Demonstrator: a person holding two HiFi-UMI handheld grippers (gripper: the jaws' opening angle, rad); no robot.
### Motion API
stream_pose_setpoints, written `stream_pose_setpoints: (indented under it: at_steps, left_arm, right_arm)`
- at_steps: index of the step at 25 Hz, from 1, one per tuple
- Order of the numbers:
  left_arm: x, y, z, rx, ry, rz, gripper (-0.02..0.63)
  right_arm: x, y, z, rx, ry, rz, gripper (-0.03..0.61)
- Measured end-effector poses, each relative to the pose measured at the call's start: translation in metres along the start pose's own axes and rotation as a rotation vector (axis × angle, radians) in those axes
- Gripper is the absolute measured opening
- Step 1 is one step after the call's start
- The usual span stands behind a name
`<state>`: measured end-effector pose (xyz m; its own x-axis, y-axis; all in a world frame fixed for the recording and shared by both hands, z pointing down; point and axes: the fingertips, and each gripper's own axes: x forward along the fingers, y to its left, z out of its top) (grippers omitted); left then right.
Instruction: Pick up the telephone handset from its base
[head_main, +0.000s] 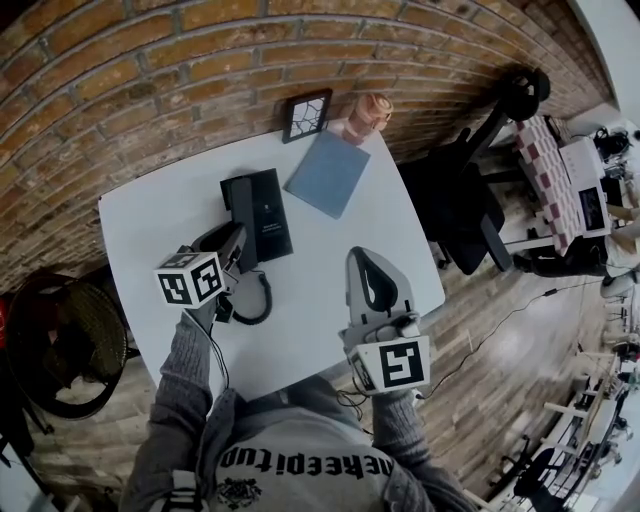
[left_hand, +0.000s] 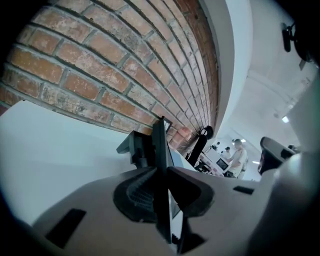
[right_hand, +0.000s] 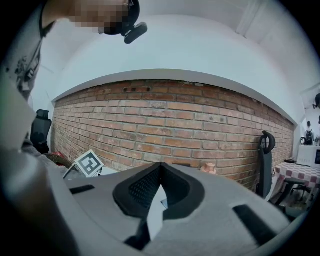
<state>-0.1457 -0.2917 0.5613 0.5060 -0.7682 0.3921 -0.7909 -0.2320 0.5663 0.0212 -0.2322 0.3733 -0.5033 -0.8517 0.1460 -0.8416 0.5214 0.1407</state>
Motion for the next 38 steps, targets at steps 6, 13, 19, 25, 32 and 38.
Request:
stream_pose_setpoints:
  at_steps: [6, 13, 19, 25, 32, 38]
  left_arm:
    - [-0.022, -0.016, 0.007, 0.013, -0.036, -0.010, 0.067]
    - [-0.060, -0.045, 0.024, 0.075, -0.127, 0.009, 0.067]
    - [-0.091, -0.072, 0.033, 0.150, -0.193, 0.044, 0.067]
    - [-0.120, -0.093, 0.031, 0.194, -0.251, 0.085, 0.067]
    - [-0.152, -0.118, 0.028, 0.213, -0.329, 0.119, 0.067]
    - [-0.179, -0.136, 0.028, 0.251, -0.384, 0.169, 0.067]
  right_arm:
    - [-0.003, 0.000, 0.008, 0.005, -0.029, 0.022, 0.005]
    - [-0.014, -0.002, 0.019, 0.011, -0.071, 0.047, 0.005]
    - [-0.025, -0.002, 0.028, 0.015, -0.107, 0.078, 0.005]
    - [-0.036, 0.004, 0.034, 0.013, -0.129, 0.123, 0.005]
    - [-0.053, 0.011, 0.044, 0.007, -0.166, 0.177, 0.005]
    - [-0.067, 0.014, 0.053, 0.004, -0.197, 0.205, 0.005]
